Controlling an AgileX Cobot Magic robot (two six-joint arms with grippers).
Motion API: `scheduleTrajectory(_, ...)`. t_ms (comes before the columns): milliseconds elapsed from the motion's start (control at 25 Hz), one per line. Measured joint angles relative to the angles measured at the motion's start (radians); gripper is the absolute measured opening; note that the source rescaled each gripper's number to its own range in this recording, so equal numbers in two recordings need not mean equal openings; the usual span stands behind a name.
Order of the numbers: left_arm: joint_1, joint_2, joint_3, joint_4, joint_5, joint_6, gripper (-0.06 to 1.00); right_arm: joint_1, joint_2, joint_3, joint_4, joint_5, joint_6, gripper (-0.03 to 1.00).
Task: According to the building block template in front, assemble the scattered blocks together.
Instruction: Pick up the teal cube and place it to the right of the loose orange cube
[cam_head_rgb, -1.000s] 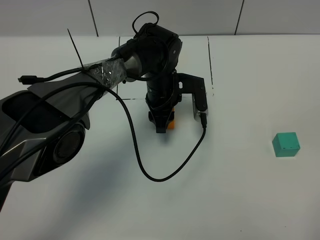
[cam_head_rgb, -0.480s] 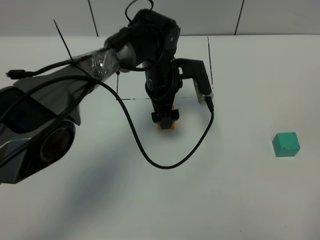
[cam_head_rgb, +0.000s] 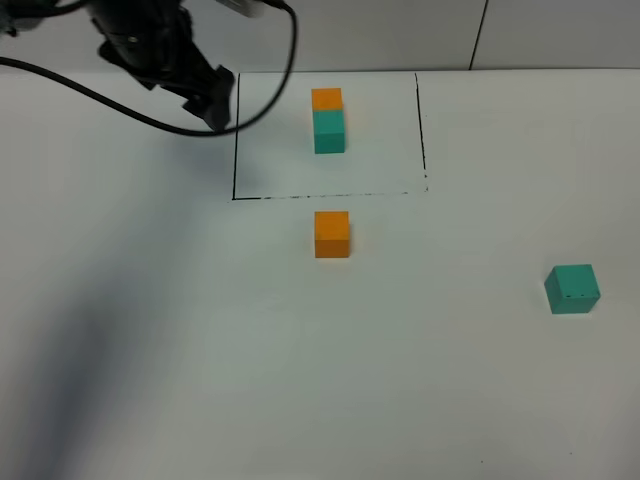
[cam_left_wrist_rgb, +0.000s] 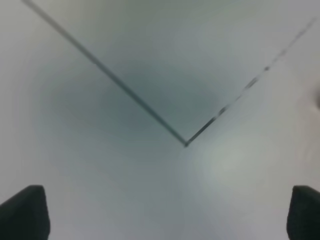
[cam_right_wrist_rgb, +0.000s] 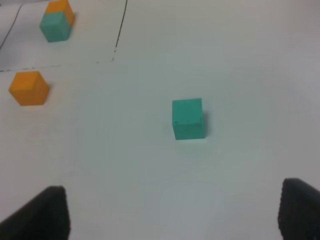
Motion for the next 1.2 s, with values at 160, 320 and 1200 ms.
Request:
scheduleTrajectory(160, 0.127, -0.114, 0.145, -0.057, -0.004, -0.028, 1.0, 0.0, 0.0, 0.0, 0.0, 0.0, 0.0, 0.71)
scheduleTrajectory(320, 0.205, -0.305, 0.365, -0.076, -0.074, -0.057, 1.0, 0.0, 0.0, 0.0, 0.0, 0.0, 0.0, 0.71)
scheduleTrajectory(1200, 0.231, -1.527, 1.285, 0.087, -0.178, -0.46, 0.99, 0.0, 0.0, 0.0, 0.0, 0.0, 0.0, 0.71)
